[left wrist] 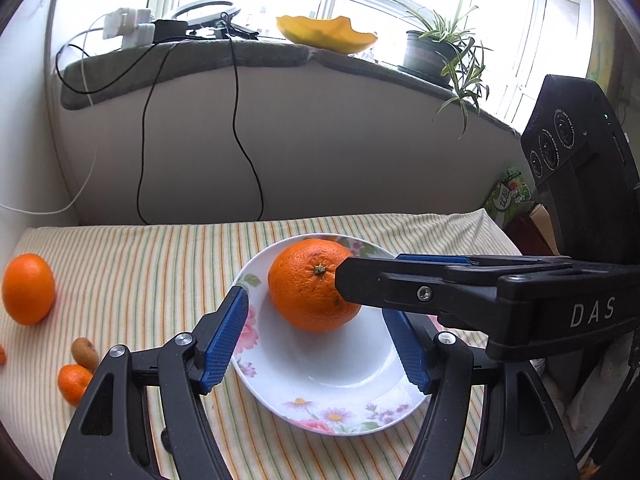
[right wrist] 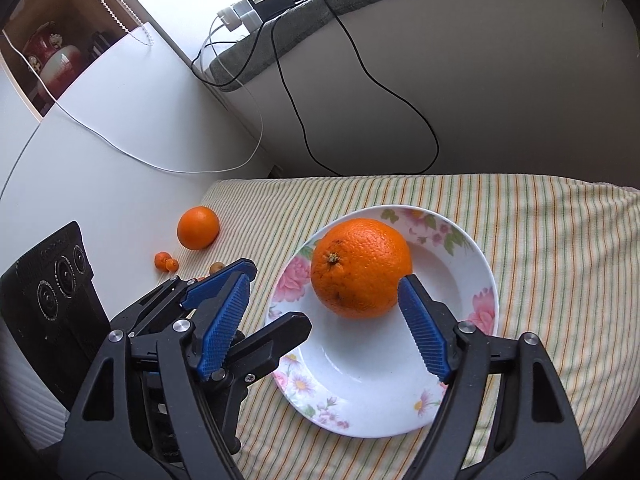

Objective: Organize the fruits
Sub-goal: 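Lower the orange into the bowl and open the right gripper, then move the right tool to the second large orange on the cloth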

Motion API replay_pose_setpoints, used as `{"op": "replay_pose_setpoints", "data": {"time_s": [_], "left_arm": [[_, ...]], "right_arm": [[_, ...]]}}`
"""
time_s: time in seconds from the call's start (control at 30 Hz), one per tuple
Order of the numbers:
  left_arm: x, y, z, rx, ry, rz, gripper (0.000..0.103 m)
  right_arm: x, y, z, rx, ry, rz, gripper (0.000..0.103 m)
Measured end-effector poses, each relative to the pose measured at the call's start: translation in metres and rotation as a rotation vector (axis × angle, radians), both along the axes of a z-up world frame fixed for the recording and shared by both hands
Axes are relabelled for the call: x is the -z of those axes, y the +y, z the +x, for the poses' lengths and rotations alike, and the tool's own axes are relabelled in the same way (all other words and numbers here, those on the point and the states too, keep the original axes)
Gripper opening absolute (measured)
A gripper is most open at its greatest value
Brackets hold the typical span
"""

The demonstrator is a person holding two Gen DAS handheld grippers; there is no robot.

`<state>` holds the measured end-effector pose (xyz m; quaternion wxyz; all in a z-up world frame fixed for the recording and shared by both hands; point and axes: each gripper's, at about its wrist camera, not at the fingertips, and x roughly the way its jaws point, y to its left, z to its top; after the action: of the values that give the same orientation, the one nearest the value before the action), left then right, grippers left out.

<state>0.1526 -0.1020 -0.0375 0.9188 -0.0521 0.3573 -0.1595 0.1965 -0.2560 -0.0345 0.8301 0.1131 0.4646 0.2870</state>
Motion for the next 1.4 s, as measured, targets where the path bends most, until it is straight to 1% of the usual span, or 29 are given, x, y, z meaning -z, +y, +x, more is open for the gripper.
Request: {"op": "replay_pose_setpoints", "data": {"time_s": [0.43, 0.67, 0.8, 0.97, 1.1, 1.27, 1.33, 1.4], "left_arm": [[-0.015, 0.029, -0.031, -0.061, -0.052, 0.02, 0.069], [-0.013, 0.062, -0.042, -0.128, -0.044, 0.017, 0.069], [-0.011, 0.088, -0.048, -0.178, -0.038, 0.006, 0.069], [-0.007, 0.121, -0.051, -0.244, -0.031, -0.003, 0.069], [-0.003, 0.147, -0.053, -0.291, -0.025, -0.007, 0.073], [0.003, 0.177, -0.055, -0.337, -0.017, -0.02, 0.074], [0.006, 0.188, -0.055, -0.351, -0.01, -0.032, 0.075], [0.009, 0.2, -0.052, -0.366, -0.003, -0.046, 0.075]], "right_arm": [[-0.021, 0.03, -0.016, -0.051, -0.063, -0.028, 0.08], [-0.026, 0.051, -0.022, -0.087, -0.084, -0.041, 0.081], [-0.026, 0.066, -0.02, -0.103, -0.088, -0.048, 0.084], [-0.023, 0.087, -0.012, -0.133, -0.084, -0.049, 0.085], [-0.019, 0.105, -0.003, -0.149, -0.075, -0.05, 0.09], [-0.012, 0.128, 0.01, -0.17, -0.045, -0.039, 0.091], [-0.008, 0.138, 0.015, -0.176, -0.026, -0.034, 0.095], [-0.006, 0.148, 0.02, -0.186, -0.018, -0.032, 0.095]]}}
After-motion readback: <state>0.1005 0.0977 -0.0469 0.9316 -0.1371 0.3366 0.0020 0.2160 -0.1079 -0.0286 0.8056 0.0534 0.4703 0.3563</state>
